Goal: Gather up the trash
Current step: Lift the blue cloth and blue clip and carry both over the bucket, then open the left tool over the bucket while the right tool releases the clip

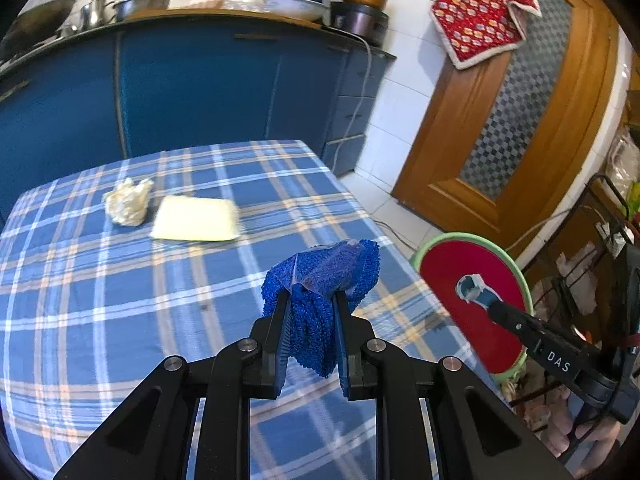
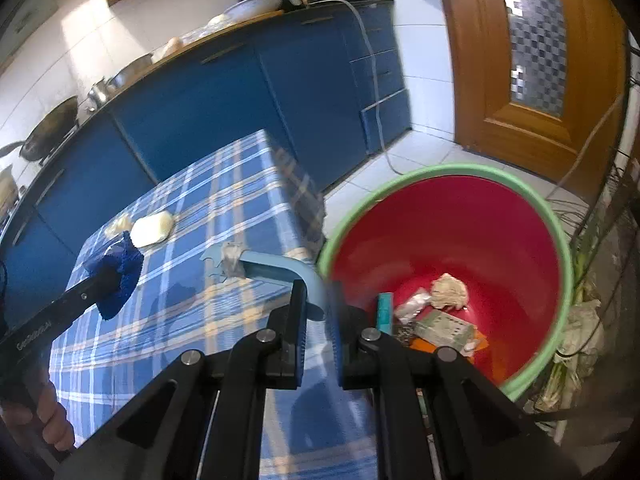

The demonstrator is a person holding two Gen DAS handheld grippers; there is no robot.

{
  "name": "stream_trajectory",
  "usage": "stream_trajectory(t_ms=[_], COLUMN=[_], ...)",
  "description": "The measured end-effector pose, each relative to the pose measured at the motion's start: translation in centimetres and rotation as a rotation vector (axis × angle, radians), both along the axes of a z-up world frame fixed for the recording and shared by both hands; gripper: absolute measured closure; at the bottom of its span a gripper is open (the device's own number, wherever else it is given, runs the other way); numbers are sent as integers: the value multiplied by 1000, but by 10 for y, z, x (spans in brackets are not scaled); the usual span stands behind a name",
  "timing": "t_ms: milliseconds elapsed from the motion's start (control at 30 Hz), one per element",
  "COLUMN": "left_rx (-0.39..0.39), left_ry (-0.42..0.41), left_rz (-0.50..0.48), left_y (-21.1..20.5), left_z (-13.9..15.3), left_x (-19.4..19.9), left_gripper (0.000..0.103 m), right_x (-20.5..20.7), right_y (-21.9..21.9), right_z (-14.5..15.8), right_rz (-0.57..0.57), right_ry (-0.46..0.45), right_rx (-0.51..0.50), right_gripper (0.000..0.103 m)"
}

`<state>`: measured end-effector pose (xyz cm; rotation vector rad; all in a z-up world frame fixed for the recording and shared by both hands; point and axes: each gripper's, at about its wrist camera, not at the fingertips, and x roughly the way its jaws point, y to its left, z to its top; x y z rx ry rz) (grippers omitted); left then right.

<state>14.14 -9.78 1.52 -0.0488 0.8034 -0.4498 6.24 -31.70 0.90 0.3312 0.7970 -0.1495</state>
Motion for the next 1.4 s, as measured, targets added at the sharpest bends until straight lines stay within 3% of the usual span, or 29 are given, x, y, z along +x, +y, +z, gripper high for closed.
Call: stream_trajectory(t_ms=[567, 1133, 1233, 1400], left_rx=[51, 98, 111, 118], left_ry=[-14, 28, 37, 47], left_rz=[-136, -280, -300, -326], left_y=[-75, -145, -155, -163], left_z=[7, -19, -24, -31], left_x=[-6, -11, -12, -14], left_gripper=[84, 83, 81, 68], right_x=[-29, -44, -46, -48], right_y=[-63, -107, -112, -119], right_z=[-3, -24, -27, -31], right_rz=[-151, -261, -275, -288], right_ry=[-14, 14, 20, 25], right_rx=[36, 84, 94, 113], right_gripper=[90, 88, 86, 86])
